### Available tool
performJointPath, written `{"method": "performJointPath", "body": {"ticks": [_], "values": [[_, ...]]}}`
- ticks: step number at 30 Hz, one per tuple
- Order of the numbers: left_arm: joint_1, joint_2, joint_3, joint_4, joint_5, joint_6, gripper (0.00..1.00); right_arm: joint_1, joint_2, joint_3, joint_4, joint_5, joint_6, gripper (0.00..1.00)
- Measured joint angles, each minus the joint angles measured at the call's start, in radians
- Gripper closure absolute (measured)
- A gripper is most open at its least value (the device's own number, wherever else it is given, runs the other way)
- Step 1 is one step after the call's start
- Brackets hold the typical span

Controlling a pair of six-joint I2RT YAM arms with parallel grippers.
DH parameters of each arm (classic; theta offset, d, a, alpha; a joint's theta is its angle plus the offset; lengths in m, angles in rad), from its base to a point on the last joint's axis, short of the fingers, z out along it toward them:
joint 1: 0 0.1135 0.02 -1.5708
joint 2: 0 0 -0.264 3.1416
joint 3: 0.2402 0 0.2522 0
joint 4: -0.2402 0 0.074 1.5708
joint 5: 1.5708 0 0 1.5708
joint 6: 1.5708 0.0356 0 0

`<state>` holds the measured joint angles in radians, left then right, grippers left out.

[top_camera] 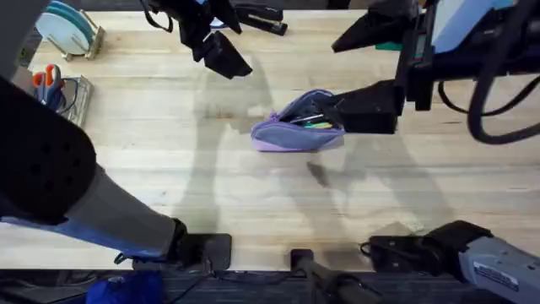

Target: Unzip the bag, pick up the pens from the table one at a time and place them inside, then zip the bag closed.

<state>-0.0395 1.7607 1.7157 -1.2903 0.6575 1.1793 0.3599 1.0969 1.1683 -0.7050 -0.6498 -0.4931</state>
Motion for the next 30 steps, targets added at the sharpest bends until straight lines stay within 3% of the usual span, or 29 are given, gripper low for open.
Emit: {"method": "performJointPath", "body": {"ticks": [8,20,27,30], "values": [[0.016,0.000,0.000,-0.019,0.005,0.000,0.007,0.000,0.000,0.000,-0.033,0.000,0.000,0.005],[0.024,-0.011,0.000,-0.075,0.075,0.000,0.007,0.000,0.000,0.000,-0.033,0.003,0.000,0.005],[0.024,-0.159,-0.004,-0.103,0.075,0.004,0.007,0.000,0.000,0.000,-0.033,0.066,0.000,0.005],[0.024,-0.257,-0.062,-0.099,0.075,0.038,0.007,0.000,0.000,0.000,-0.032,0.086,0.000,0.005]]}}
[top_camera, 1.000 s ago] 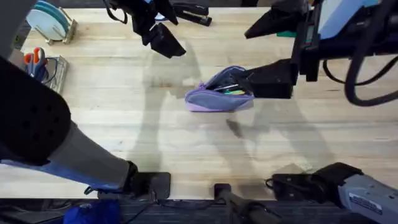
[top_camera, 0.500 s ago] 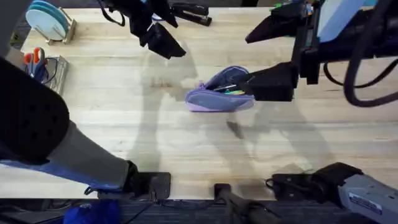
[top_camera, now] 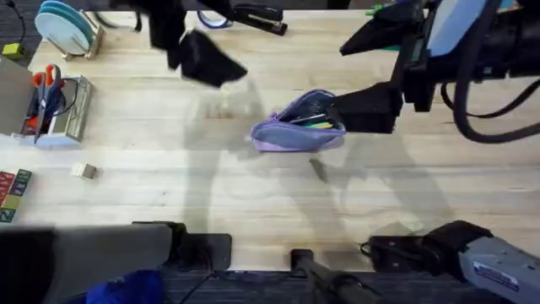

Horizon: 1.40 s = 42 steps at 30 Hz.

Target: Unzip the bag, pick up the pens from the table one at a time and place them inside, then zip the bag closed.

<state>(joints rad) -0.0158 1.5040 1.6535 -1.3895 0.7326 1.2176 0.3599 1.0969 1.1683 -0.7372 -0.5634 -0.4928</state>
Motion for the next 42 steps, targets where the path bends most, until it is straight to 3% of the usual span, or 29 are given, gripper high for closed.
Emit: {"method": "performJointPath", "body": {"ticks": [5,10,15,19,26,32,42], "values": [[0.000,-0.204,-0.253,0.068,-0.003,0.083,0.007,0.000,0.000,0.000,0.000,0.014,0.000,0.005],[0.000,-0.447,-0.509,0.148,-0.013,0.111,0.007,0.000,0.000,0.000,0.000,0.019,0.000,0.005],[0.000,-0.716,-0.693,0.180,-0.021,0.099,0.007,0.000,0.000,0.000,0.000,0.020,0.000,0.005],[0.000,-0.821,-0.778,0.208,-0.018,0.055,0.007,0.000,0.000,0.000,0.000,0.022,0.000,0.006],[0.000,-0.810,-0.808,0.283,0.031,-0.019,0.008,0.000,0.000,0.000,0.000,0.022,0.000,0.005],[0.002,-0.715,-0.808,0.354,0.066,-0.056,0.007,0.000,0.000,0.000,0.000,0.022,0.000,0.005],[0.092,-0.455,-0.808,0.422,0.138,-0.090,0.007,0.000,0.000,0.000,0.000,0.022,0.000,0.005]]}}
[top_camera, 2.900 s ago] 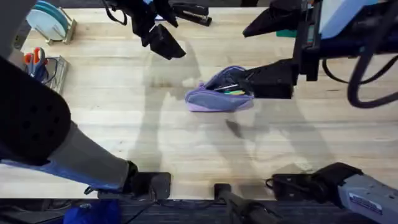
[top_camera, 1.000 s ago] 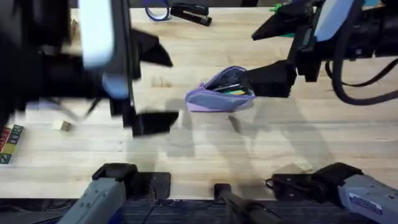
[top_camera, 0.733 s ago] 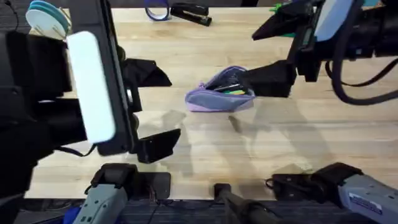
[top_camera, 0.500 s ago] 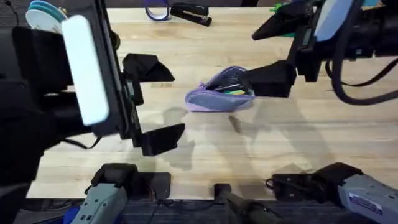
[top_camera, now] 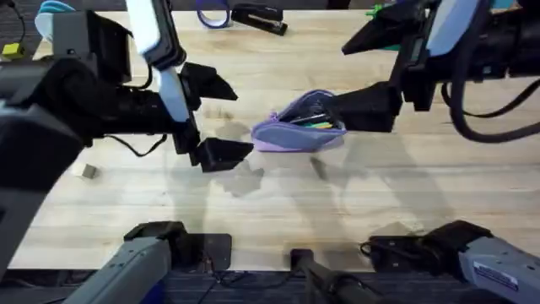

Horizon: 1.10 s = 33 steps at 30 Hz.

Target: Unzip the bag, pick up the pens from the table one at a time and place them inside, then zip the bag closed.

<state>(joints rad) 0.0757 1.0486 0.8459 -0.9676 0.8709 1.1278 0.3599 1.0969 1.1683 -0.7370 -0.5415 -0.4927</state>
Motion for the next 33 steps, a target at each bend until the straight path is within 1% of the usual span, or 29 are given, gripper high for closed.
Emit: {"method": "performJointPath", "body": {"ticks": [4,9,11,17,23,29,33], "values": [[0.014,0.068,0.000,0.025,0.005,-0.005,0.007,0.000,0.000,0.000,0.000,0.000,0.000,0.006],[0.014,0.107,0.000,0.131,-0.009,-0.008,0.007,0.000,0.000,0.000,0.000,0.000,0.000,0.005],[0.014,0.116,0.000,0.145,-0.015,-0.007,0.007,0.000,0.000,0.000,0.000,0.000,0.000,0.005],[0.014,0.118,0.000,0.145,-0.030,-0.007,0.007,0.000,0.000,0.000,0.000,0.000,0.000,0.005],[0.014,0.118,0.000,0.144,-0.027,-0.007,0.007,0.000,0.000,0.000,0.000,0.000,0.000,0.005],[0.014,0.118,-0.001,0.119,-0.030,-0.007,0.007,0.000,0.000,0.000,0.000,0.000,0.000,0.005],[0.014,0.118,-0.022,0.129,-0.043,-0.007,0.007,0.000,0.000,0.000,0.000,0.000,0.000,0.005]]}}
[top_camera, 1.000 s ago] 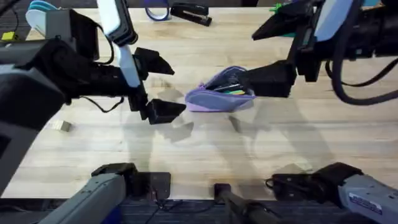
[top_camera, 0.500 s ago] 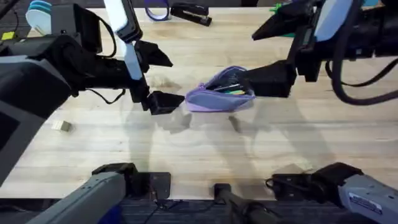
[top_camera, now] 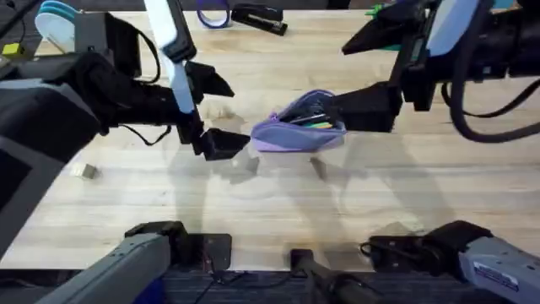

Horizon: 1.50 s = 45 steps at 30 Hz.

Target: Unzip the bag, pick up the pens from the table one at a time and place them inside, then zip the bag closed.

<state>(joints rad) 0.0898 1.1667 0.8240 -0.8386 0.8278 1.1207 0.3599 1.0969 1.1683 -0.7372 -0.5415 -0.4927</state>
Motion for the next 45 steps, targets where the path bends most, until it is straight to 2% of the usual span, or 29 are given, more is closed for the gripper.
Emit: {"method": "performJointPath", "body": {"ticks": [5,11,19,28,37,41,45], "values": [[-0.004,0.000,-0.049,0.023,-0.013,0.001,0.007,0.000,0.000,0.000,0.000,0.000,0.000,0.005],[-0.041,0.000,-0.101,0.106,-0.013,0.001,0.007,0.000,0.000,0.000,0.000,0.000,0.000,0.006],[-0.072,0.030,-0.119,0.178,-0.011,-0.007,0.007,0.000,0.000,0.000,0.000,0.000,0.000,0.005],[-0.072,0.205,-0.120,0.225,0.071,-0.022,0.006,0.000,0.000,0.000,0.000,0.000,0.000,0.005],[-0.072,0.236,-0.120,0.238,0.106,-0.025,0.006,0.000,0.000,0.000,0.000,0.000,0.000,0.005],[-0.072,0.236,-0.120,0.238,0.116,-0.026,0.007,0.020,0.000,0.000,-0.001,-0.012,0.089,0.004],[-0.072,0.236,-0.120,0.238,0.116,-0.026,0.007,0.036,0.007,0.000,0.000,-0.021,0.307,0.006]]}}
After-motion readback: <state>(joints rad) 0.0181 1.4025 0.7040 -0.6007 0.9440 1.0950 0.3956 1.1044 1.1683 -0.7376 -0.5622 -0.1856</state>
